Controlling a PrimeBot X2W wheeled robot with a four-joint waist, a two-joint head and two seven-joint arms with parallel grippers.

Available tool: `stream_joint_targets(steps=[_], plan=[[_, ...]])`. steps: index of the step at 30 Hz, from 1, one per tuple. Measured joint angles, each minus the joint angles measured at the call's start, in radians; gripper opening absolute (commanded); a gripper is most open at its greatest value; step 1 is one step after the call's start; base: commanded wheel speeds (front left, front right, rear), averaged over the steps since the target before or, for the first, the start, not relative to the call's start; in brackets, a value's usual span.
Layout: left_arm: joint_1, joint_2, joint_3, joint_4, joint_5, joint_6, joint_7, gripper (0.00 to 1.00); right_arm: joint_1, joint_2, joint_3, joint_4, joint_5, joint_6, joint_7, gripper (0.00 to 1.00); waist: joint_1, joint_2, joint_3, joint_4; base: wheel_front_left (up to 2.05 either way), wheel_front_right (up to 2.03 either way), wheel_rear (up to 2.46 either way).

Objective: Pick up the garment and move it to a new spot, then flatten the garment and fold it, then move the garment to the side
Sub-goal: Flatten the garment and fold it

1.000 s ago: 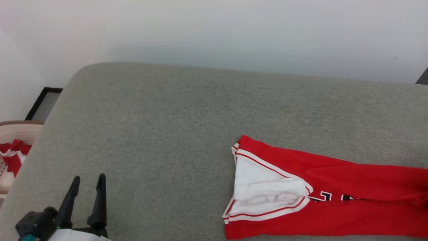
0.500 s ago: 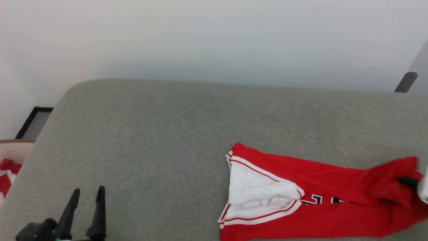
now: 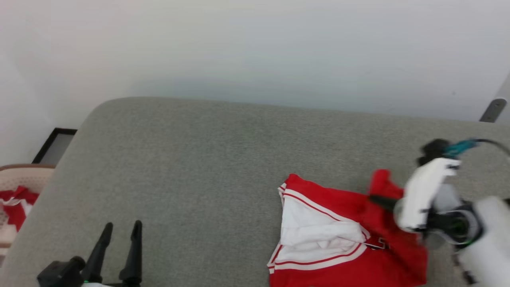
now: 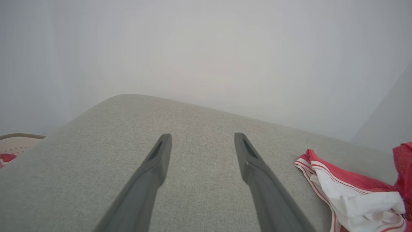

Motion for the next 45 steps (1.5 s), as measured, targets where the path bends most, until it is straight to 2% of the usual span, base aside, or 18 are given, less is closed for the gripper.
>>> stream_joint_targets(steps=[6,9,20,21,22,23,24,27,37,45], plan=[[-0.026,-0.003,-0.030,0.008,-0.011,0.000,0.000,1.00,0.000,0.133,0.029,-0.018,-0.091,0.000,-0.007,0.00,0.0000,0.0000,0.005,0.040,0.00,0.00,0.00],[-0.039,-0.005,-0.044,0.015,-0.016,0.000,0.000,1.00,-0.001,0.180,0.037,-0.008,-0.130,0.000,-0.023,0.00,0.0000,0.0001,0.011,0.060,0.00,0.00,0.00],[-0.083,-0.012,-0.071,0.037,-0.033,0.000,0.000,1.00,-0.030,0.236,0.049,0.115,-0.254,0.000,-0.080,0.00,0.0000,0.0000,0.041,0.116,0.00,0.00,0.00],[-0.084,-0.013,-0.070,0.039,-0.033,0.000,0.000,1.00,-0.037,0.240,0.054,0.121,-0.262,0.000,-0.086,0.16,0.0000,0.0000,0.043,0.116,0.00,0.00,0.00],[-0.084,-0.013,-0.068,0.040,-0.033,0.000,0.000,1.00,-0.044,0.244,0.061,0.123,-0.272,0.000,-0.091,0.40,0.0000,0.0000,0.043,0.116,0.00,0.00,0.00],[-0.084,-0.013,-0.068,0.041,-0.033,0.000,0.000,1.00,-0.051,0.245,0.071,0.126,-0.274,0.000,-0.088,0.58,0.0000,0.0001,0.043,0.114,0.00,0.00,0.00],[-0.084,-0.013,-0.067,0.042,-0.034,0.000,0.000,1.00,-0.057,0.247,0.079,0.128,-0.273,0.000,-0.084,0.62,0.0000,0.0000,0.042,0.113,0.00,0.00,0.00],[-0.084,-0.012,-0.061,0.044,-0.038,0.000,0.000,1.00,-0.063,0.252,0.103,0.119,-0.269,0.000,-0.075,1.00,0.0000,0.0000,0.037,0.107,0.00,0.00,0.00],[-0.075,-0.009,-0.049,0.044,-0.037,0.000,0.000,1.00,-0.072,0.254,0.167,-0.007,-0.214,0.000,-0.052,1.00,0.0000,0.0000,0.014,0.071,0.00,0.00,0.00],[-0.050,0.004,-0.034,0.032,-0.031,0.000,0.000,1.00,-0.051,0.194,0.182,-0.143,-0.196,0.000,-0.118,1.00,0.0000,0.0001,-0.010,0.021,0.00,0.00,0.00]])
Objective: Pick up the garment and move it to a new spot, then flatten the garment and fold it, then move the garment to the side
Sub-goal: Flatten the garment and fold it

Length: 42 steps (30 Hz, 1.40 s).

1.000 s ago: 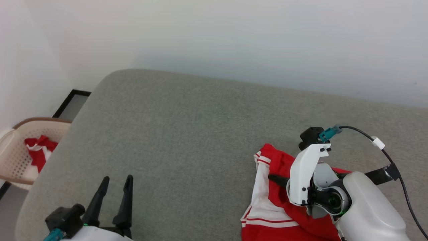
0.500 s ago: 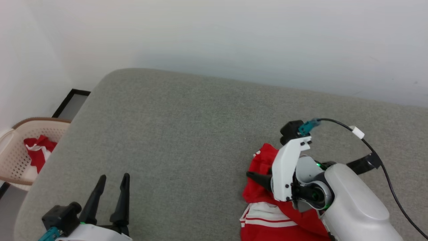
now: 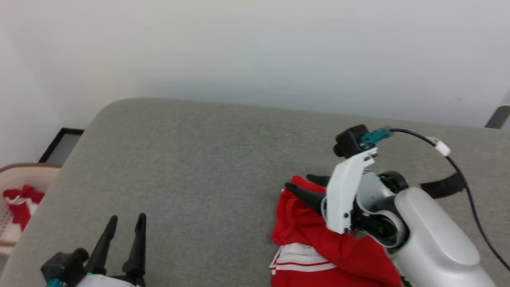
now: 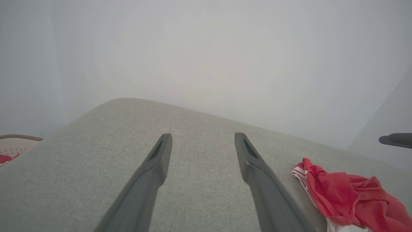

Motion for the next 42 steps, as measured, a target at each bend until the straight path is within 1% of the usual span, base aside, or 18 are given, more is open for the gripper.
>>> stream_joint_targets(steps=[4,11,22,29,33,42], plan=[[0.014,0.009,0.007,-0.007,0.006,0.000,0.000,1.00,0.025,-0.053,-0.002,-0.056,0.004,0.000,-0.069,1.00,0.0000,0.0000,-0.008,-0.032,0.00,0.00,0.00],[0.034,0.017,0.025,-0.020,0.018,0.000,0.000,1.00,0.076,-0.145,-0.054,-0.109,-0.007,0.000,-0.231,1.00,0.0000,0.0000,-0.021,-0.092,0.00,0.00,0.00],[0.055,0.027,0.044,-0.029,0.038,0.000,0.000,1.00,0.185,-0.262,-0.123,-0.106,-0.073,0.000,-0.491,1.00,0.0000,0.0000,-0.031,-0.180,0.00,0.00,0.00],[0.069,0.034,0.051,-0.030,0.047,0.000,0.000,1.00,0.281,-0.303,-0.158,-0.081,-0.101,0.000,-0.651,1.00,0.0000,-0.0001,-0.037,-0.205,0.00,0.00,0.00],[0.075,0.038,0.058,-0.030,0.053,0.000,0.000,1.00,0.332,-0.316,-0.166,-0.063,-0.118,0.000,-0.714,1.00,0.0000,0.0000,-0.044,-0.208,0.00,0.00,0.00],[0.100,0.044,0.091,-0.037,0.062,0.000,0.000,1.00,0.427,-0.315,-0.210,-0.034,-0.153,0.000,-0.820,1.00,0.0000,0.0000,-0.054,-0.200,0.00,0.00,0.00]])
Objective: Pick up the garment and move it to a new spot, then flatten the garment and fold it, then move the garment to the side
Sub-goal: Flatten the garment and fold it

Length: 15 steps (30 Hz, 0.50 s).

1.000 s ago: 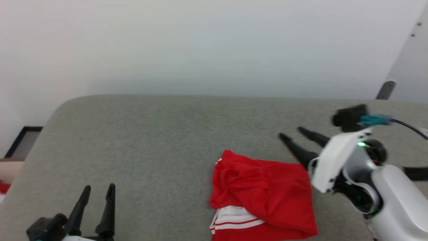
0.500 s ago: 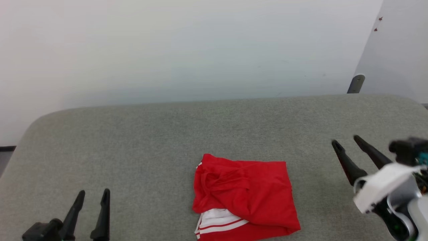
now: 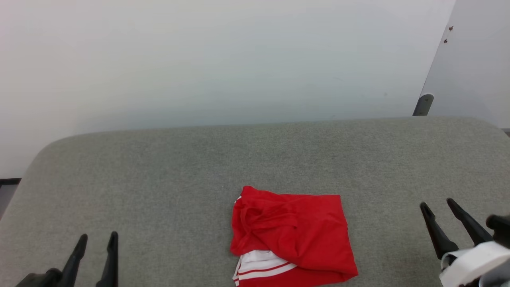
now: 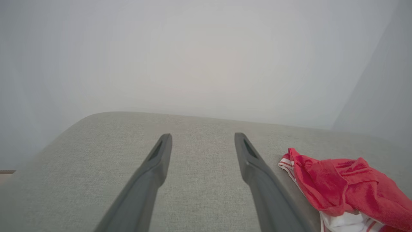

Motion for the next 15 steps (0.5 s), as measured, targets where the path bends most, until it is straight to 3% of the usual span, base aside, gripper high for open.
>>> stream_joint_targets(steps=[15], plan=[[0.016,0.003,0.028,0.000,0.053,0.000,0.000,1.00,0.070,0.023,-0.052,0.005,-0.032,0.000,-0.031,1.00,0.0000,0.0001,-0.003,0.002,0.00,0.00,0.00]])
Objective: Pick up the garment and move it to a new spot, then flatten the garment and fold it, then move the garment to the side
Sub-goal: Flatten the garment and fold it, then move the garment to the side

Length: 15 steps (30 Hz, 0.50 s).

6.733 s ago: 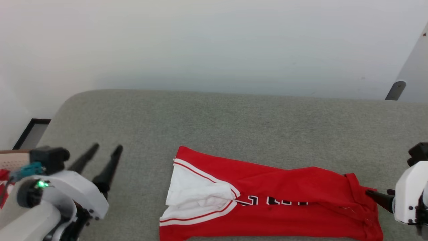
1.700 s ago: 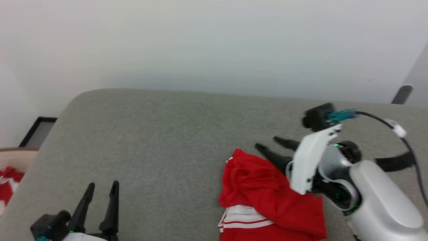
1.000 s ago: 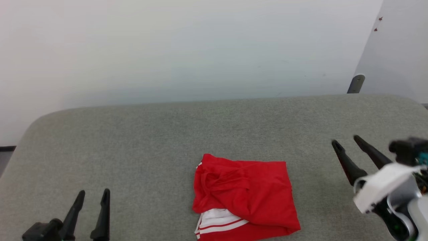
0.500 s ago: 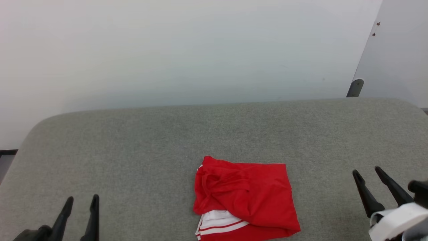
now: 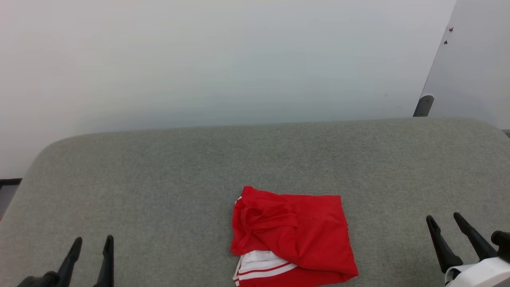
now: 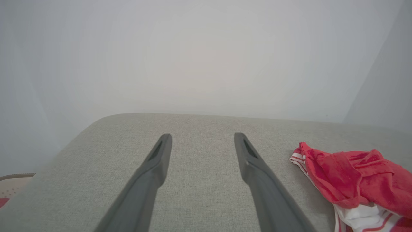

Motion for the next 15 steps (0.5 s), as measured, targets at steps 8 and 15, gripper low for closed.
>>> stream_joint_targets(steps=[8,15], plan=[[0.000,-0.001,-0.008,-0.006,0.010,0.000,0.000,1.00,0.009,0.008,-0.001,-0.012,-0.012,0.000,0.020,1.00,0.0000,-0.0001,0.008,0.013,0.00,0.00,0.00],[-0.004,0.016,-0.017,-0.007,0.007,0.000,0.000,1.00,-0.014,0.030,0.036,-0.019,0.030,0.000,0.091,1.00,0.0000,0.0000,0.019,0.051,0.00,0.00,0.00]])
